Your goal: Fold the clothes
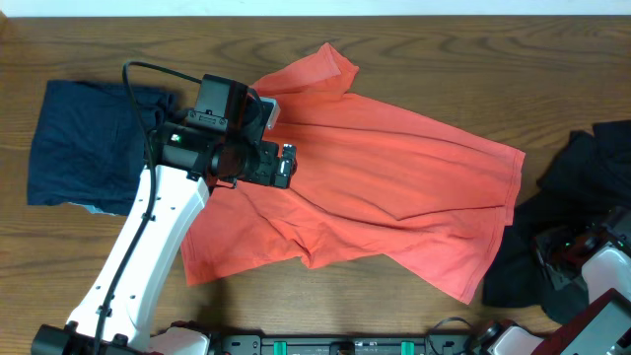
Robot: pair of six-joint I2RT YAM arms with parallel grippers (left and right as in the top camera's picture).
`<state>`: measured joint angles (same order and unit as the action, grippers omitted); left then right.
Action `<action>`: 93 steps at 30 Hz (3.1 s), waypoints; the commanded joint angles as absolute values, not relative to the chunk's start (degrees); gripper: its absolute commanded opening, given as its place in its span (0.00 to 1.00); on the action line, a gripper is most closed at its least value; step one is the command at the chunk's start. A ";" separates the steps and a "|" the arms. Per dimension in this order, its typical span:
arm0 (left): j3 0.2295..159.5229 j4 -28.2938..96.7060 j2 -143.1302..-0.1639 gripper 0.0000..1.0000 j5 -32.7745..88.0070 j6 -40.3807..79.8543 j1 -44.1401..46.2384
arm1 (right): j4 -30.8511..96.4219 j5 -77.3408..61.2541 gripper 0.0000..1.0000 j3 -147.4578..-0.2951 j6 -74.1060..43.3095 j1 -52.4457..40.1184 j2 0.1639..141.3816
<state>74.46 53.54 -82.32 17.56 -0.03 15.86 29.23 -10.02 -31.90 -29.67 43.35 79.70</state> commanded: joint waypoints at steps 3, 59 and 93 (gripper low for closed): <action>75.24 53.54 -81.97 0.98 16.84 -0.40 15.66 | 25.06 -1.85 0.01 -30.00 -33.87 43.75 81.17; 75.24 52.53 -81.97 0.98 16.88 -0.16 15.68 | 15.59 -19.35 0.01 -63.79 -9.50 25.43 110.28; 70.98 63.86 -82.21 0.98 3.57 0.99 15.66 | 33.50 -43.55 0.67 -80.73 -12.95 30.92 96.23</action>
